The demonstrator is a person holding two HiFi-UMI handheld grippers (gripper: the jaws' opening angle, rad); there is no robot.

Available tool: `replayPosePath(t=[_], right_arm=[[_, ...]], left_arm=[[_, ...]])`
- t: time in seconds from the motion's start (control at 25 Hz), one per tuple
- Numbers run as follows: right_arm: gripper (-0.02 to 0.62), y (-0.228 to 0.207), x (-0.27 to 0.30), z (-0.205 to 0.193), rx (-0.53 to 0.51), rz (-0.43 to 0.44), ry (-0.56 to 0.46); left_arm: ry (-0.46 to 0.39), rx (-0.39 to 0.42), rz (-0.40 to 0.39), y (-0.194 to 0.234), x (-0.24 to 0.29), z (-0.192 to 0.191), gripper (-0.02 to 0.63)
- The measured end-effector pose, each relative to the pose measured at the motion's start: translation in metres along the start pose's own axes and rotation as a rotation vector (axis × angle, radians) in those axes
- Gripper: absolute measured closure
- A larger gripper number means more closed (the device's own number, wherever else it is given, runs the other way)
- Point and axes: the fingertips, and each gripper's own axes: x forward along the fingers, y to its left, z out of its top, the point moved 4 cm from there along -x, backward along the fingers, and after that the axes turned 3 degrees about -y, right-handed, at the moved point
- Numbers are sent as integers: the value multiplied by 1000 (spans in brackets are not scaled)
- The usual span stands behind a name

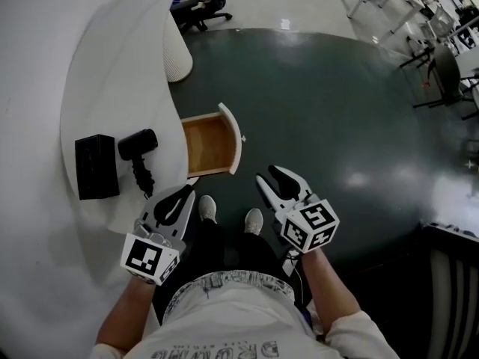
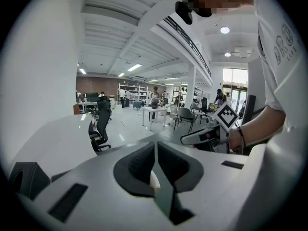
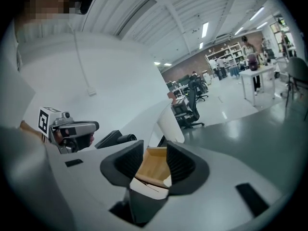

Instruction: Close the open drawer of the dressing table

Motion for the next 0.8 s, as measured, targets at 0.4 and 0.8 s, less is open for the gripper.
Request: replayPosePath(t=[0.4,0.8], right_arm=[[445,-41,55,-26,154,-156,-18],[457,-96,110,-74,332,-184,-7]], left_arm=[[71,16,-156,38,40,-20,569],[144,4,-174,57,65,-51,569]])
